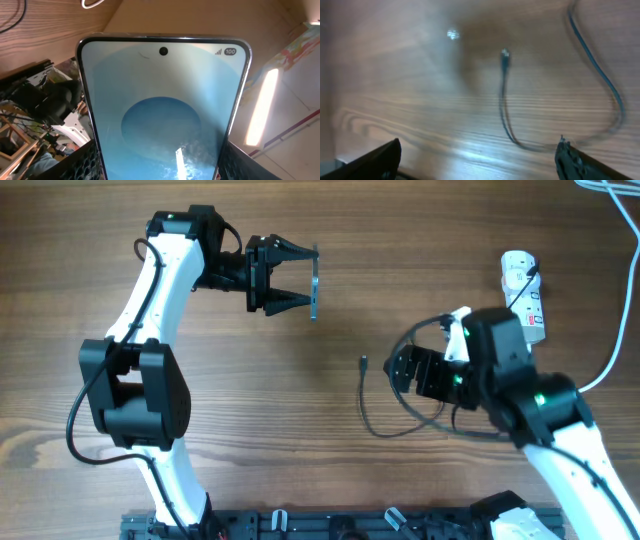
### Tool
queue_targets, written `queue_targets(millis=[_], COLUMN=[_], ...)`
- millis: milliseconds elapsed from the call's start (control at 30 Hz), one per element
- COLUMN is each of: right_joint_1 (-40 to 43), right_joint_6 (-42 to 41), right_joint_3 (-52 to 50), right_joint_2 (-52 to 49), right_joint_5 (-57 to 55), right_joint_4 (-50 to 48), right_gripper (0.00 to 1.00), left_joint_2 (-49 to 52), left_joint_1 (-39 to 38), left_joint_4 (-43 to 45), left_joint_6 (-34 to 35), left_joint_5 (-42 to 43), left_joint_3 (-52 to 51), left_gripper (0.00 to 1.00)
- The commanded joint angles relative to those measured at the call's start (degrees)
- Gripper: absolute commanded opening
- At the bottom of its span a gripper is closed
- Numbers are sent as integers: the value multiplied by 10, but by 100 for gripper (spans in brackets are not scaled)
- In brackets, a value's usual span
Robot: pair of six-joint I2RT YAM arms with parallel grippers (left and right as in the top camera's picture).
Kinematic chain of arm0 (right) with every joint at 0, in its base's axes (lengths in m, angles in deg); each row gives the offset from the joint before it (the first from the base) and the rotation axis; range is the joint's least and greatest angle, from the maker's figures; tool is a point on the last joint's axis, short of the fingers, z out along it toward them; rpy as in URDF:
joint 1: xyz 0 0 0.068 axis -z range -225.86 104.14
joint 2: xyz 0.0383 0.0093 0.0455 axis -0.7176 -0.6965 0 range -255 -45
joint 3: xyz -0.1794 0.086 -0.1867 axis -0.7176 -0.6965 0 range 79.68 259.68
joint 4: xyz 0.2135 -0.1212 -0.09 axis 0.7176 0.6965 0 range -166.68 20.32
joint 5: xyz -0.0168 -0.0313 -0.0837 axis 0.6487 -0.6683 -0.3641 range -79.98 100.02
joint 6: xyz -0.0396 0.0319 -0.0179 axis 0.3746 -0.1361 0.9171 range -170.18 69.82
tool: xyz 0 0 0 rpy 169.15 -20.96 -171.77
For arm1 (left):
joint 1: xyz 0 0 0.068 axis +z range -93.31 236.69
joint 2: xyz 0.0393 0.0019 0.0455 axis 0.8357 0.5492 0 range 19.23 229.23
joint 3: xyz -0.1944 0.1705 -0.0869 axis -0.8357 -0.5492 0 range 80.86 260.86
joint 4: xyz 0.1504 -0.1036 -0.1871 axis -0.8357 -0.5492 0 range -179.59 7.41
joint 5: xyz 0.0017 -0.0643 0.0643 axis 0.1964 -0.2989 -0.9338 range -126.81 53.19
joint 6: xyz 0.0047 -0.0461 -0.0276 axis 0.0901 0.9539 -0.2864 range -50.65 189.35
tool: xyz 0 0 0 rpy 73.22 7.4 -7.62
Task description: Plug charger to phone and switch on socket
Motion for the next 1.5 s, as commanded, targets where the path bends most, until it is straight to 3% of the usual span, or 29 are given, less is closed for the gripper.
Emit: queue_targets(millis=[0,167,333,700,967,1133,1467], right_joint_1=[-3,-3,-3,-53,-105,-164,-207], right_joint_6=[19,0,6,12,-3,-18,-5], right_joint_3=[64,68,68,88,256,335,411], right_joint_2=[-44,-57,-58,-68,-159,-219,-223], right_joint_5=[32,168,172,26,-72,-94,-80], right_joint_4=[15,-54,-64,59,178,191,221], right_gripper=[100,100,100,98,95,94,93], left_joint_2=[-19,-19,-19,-19,-19,-19,-18], left_joint_1=[3,3,3,3,3,3,3], left_joint_4=[2,2,2,2,2,2,2], left_joint_6=[-1,-1,-1,-1,-1,-1,4], left_joint_5=[28,27,26,25,25,25,13], left_joint_3=[12,12,12,12,12,12,12], left_gripper=[65,65,65,65,65,65,65])
